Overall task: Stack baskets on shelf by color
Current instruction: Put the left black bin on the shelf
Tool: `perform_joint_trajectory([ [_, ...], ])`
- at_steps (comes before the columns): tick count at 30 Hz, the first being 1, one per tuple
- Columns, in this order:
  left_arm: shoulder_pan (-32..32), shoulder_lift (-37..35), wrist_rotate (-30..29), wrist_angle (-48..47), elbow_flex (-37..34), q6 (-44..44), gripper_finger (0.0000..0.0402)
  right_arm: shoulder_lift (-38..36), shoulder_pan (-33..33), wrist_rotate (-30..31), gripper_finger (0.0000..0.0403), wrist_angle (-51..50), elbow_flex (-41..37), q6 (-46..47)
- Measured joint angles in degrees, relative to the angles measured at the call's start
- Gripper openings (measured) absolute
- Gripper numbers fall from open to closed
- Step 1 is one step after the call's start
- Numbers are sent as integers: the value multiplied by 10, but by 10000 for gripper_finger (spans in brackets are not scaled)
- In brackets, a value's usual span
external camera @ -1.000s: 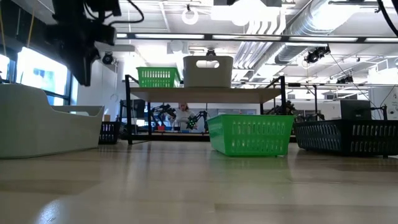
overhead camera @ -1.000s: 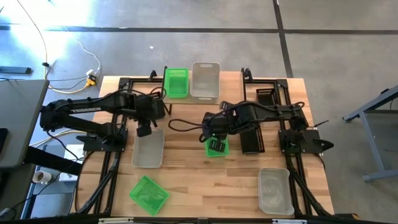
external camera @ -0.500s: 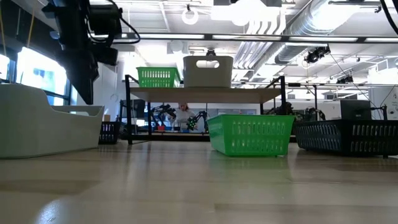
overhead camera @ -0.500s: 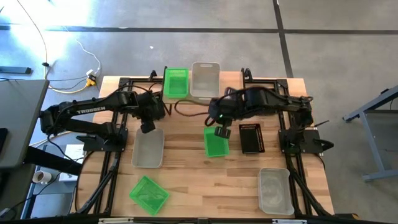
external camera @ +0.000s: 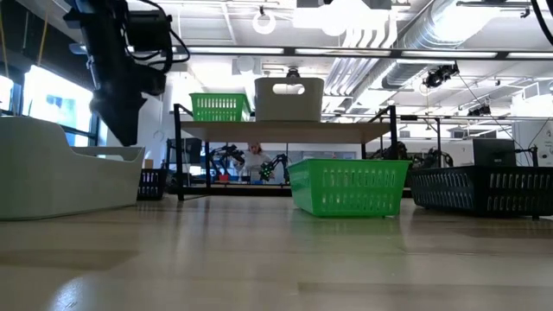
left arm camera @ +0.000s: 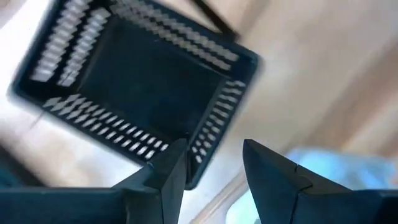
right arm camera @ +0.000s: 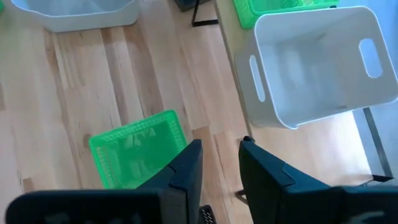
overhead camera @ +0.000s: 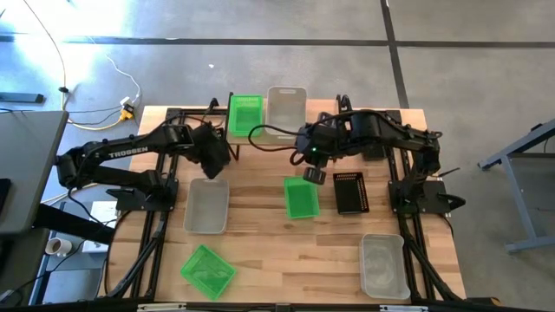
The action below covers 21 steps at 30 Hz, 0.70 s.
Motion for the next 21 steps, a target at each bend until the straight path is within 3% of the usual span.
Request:
perform_joint_trajectory([
  [5,27,0,-53,0,0,-159,147,0,0,0,92,0,0,-23],
  [10,58,0,-129,1,0,-264,147,0,-6,0,92,0,0,-52],
  [21,144,40,-111,0,0,-298,147,-2,-51,-27,92,0,0,-121],
])
